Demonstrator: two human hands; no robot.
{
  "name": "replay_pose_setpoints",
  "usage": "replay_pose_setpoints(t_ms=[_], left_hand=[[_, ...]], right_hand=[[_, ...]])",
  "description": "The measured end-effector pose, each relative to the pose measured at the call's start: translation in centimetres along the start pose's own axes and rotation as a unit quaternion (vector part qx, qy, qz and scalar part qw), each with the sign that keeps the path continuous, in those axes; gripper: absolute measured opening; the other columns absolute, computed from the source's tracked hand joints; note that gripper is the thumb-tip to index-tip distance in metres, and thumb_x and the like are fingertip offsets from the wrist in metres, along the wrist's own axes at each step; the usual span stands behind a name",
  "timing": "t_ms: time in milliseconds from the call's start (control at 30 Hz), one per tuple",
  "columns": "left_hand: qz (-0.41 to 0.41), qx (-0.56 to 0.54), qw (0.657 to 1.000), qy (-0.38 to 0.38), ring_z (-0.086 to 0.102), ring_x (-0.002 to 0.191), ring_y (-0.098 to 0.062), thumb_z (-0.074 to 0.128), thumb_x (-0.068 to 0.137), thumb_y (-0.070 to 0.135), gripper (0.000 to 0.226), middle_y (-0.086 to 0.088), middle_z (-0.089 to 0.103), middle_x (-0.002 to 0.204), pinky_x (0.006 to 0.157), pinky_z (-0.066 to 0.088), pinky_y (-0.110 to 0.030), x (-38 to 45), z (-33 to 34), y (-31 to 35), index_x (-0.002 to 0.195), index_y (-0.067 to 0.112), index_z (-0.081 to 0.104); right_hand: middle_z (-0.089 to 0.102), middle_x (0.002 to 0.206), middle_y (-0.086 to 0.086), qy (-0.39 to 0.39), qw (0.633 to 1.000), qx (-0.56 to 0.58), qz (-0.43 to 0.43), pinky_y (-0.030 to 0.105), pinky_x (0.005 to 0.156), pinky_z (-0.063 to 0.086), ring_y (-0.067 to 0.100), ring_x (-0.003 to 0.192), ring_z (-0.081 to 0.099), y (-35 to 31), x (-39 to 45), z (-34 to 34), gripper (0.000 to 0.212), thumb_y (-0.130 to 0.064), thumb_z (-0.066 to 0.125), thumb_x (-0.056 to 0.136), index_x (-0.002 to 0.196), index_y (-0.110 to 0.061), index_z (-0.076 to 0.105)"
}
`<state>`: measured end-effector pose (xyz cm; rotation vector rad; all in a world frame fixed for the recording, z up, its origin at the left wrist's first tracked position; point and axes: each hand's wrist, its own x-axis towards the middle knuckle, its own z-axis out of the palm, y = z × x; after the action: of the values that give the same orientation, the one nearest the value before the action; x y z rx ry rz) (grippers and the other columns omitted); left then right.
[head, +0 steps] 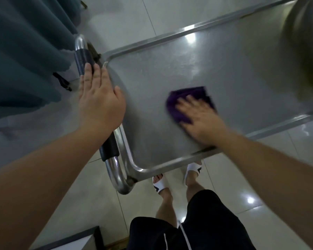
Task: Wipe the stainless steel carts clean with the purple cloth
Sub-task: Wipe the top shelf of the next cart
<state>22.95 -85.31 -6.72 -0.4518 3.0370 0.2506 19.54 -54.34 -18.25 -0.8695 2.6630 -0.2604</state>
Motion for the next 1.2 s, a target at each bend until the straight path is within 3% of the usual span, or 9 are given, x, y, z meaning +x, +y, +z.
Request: replay_pose_setpoints(t_ms=[233,433,533,633,733,833,933,1067,1200], left_hand=[[-0.018,-0.005,1.0,0.004,-0.006,0.164,-0.017,0.019,0.111,0.043,0.067,-0.006,0.007,0.178,0.132,-0.002,-0.039,0.2,0.1,0.1,0.169,0.011,0.012],[-0.031,-0.014,0.999,0.0,-0.007,0.163,-0.012,0.018,0.111,0.043,0.066,-0.001,0.007,0.178,0.132,-0.004,-0.036,0.4,0.2,0.1,0.17,0.014,0.014],[-0.038,-0.012,0.999,-0.003,-0.007,0.163,-0.012,0.018,0.111,0.042,0.065,-0.001,0.007,0.178,0.132,-0.003,-0.037,0.4,0.0,0.1,0.17,0.014,0.014],[-0.04,-0.002,0.999,-0.005,-0.007,0.163,-0.012,0.017,0.111,0.042,0.065,-0.001,0.008,0.178,0.133,-0.003,-0.037,0.1,0.0,0.3,0.17,0.014,0.015],[-0.038,-0.001,0.999,-0.002,-0.007,0.163,-0.011,0.016,0.11,0.042,0.066,-0.001,0.008,0.178,0.132,-0.004,-0.036,0.0,0.2,0.3,0.17,0.015,0.016],[-0.028,-0.007,1.0,-0.006,-0.007,0.163,-0.012,0.017,0.109,0.043,0.067,-0.002,0.009,0.178,0.133,-0.002,-0.038,0.2,0.3,0.1,0.169,0.013,0.017],[-0.028,-0.02,0.999,-0.013,-0.009,0.163,-0.01,0.018,0.11,0.045,0.067,-0.001,0.008,0.178,0.132,-0.003,-0.038,0.3,0.3,-0.1,0.169,0.015,0.016],[-0.034,-0.018,0.999,-0.017,-0.012,0.162,-0.008,0.016,0.11,0.045,0.067,0.0,0.005,0.178,0.131,-0.006,-0.036,0.2,0.2,-0.1,0.17,0.016,0.014],[-0.033,-0.014,0.999,-0.022,-0.014,0.162,-0.009,0.015,0.11,0.043,0.066,-0.001,0.002,0.179,0.131,-0.008,-0.035,0.2,0.2,-0.1,0.17,0.014,0.012]], right_hand=[[0.016,0.172,0.008,0.031,0.973,-0.005,0.228,0.049,0.128,0.004,0.031,0.158,0.01,13.6,3.5,-5.8,0.084,-0.065,0.016,0.097,0.163,-0.015,0.023],[0.02,0.169,0.017,0.11,0.927,0.061,0.354,0.054,0.127,0.009,0.04,0.157,0.013,0.2,7.6,-1.8,0.075,-0.051,0.03,0.101,0.162,-0.006,0.027],[0.018,0.17,0.017,0.111,0.947,0.095,0.286,0.053,0.127,0.008,0.038,0.157,0.01,-11.3,9.1,0.6,0.074,-0.049,0.034,0.102,0.162,-0.006,0.025],[0.005,0.172,0.011,0.038,0.996,0.078,0.016,0.051,0.127,0.011,0.03,0.159,0.0,-18.8,9.0,3.0,0.077,-0.049,0.031,0.103,0.165,-0.009,0.009],[0.002,0.172,0.002,-0.016,0.979,0.023,-0.204,0.047,0.128,0.006,0.021,0.16,-0.003,-17.1,10.0,2.5,0.072,-0.054,0.021,0.106,0.165,-0.018,0.004],[0.01,0.171,-0.006,-0.05,0.962,-0.034,-0.267,0.039,0.129,-0.005,0.014,0.159,0.001,-9.8,10.8,0.8,0.069,-0.061,0.026,0.105,0.165,-0.028,0.015],[0.022,0.17,-0.002,-0.014,0.986,-0.027,-0.163,0.036,0.128,0.002,0.019,0.158,0.015,0.2,11.1,-2.7,0.07,-0.057,0.042,0.101,0.162,-0.025,0.031],[0.025,0.169,0.009,0.04,0.995,-0.011,0.091,0.046,0.127,0.015,0.033,0.156,0.02,13.2,11.0,-7.1,0.078,-0.058,0.03,0.095,0.162,-0.017,0.031],[0.012,0.173,0.005,0.108,0.901,0.051,0.417,0.049,0.128,0.006,0.03,0.159,0.007,12.9,13.3,-7.0,0.08,-0.056,0.019,0.097,0.165,-0.014,0.017]])
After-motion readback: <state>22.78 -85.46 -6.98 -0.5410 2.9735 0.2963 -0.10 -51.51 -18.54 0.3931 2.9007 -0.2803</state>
